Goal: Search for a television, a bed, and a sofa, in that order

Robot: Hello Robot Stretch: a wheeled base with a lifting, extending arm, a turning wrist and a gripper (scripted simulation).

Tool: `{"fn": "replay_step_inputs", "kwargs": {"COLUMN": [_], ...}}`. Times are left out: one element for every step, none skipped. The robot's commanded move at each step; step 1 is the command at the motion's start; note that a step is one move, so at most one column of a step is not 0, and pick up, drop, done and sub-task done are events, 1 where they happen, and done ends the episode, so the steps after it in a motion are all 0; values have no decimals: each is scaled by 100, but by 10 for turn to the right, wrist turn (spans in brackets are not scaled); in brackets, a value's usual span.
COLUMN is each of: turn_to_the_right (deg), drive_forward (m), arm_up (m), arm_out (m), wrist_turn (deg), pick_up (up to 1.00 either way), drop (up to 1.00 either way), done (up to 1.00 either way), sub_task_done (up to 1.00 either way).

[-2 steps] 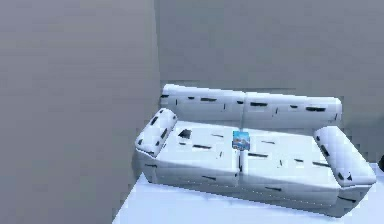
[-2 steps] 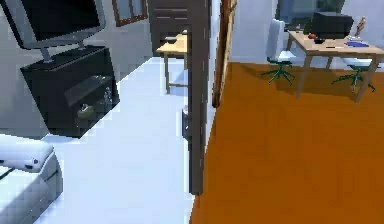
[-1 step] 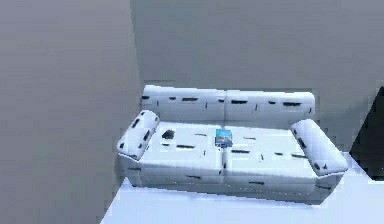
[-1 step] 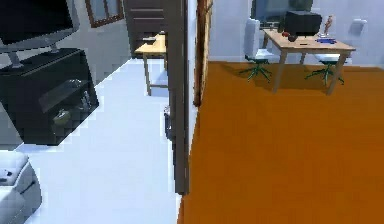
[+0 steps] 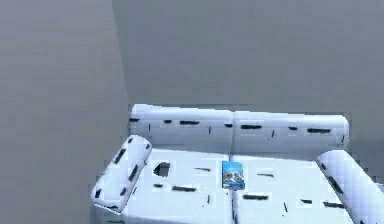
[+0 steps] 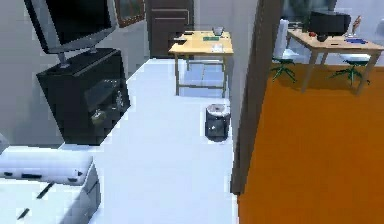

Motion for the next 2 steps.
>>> {"fn": "replay_step_inputs", "kwargs": {"turn_to_the_right": [150, 0], "drive_forward": [0, 0], "arm_up": [0, 0], "arm_out": [0, 0], "wrist_turn": [0, 0], "pick_up": [0, 0], "drop": [0, 0], "done": [0, 100], "sub_task_done": [0, 0]}}
